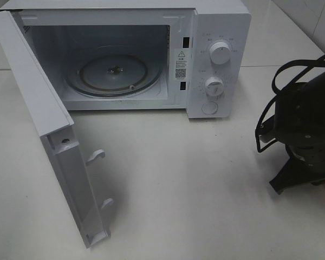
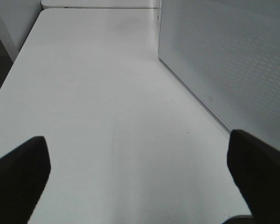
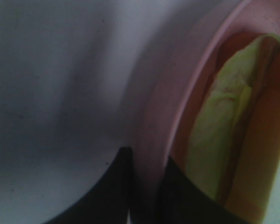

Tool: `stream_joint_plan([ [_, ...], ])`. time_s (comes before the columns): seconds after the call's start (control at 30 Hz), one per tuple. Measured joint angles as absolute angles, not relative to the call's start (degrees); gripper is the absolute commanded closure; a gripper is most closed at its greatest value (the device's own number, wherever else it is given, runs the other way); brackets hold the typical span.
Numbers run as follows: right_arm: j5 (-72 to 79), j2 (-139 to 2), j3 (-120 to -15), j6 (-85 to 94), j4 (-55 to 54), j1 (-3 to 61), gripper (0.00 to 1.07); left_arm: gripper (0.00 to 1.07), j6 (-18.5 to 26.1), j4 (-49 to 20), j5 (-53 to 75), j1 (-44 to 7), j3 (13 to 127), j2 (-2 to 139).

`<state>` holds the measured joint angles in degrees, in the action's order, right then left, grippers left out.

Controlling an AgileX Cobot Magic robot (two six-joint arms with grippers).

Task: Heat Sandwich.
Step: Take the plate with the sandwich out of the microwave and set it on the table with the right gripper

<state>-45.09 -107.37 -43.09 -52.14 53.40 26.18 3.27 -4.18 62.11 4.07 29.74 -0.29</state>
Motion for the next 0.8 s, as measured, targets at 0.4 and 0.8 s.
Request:
stream_joint_plan([
  [0.4, -42.51, -108.23, -43.09, -53.74, 54.20, 26.18, 1.00, 0.09, 3.27, -4.18, 62.11, 4.07, 29.74, -0.29],
  [0.8, -41.20, -108.75, -43.09, -54.77, 54.66, 26.18, 0.95, 0.09, 3.27, -4.18, 62.11, 4.07, 29.74, -0.29],
])
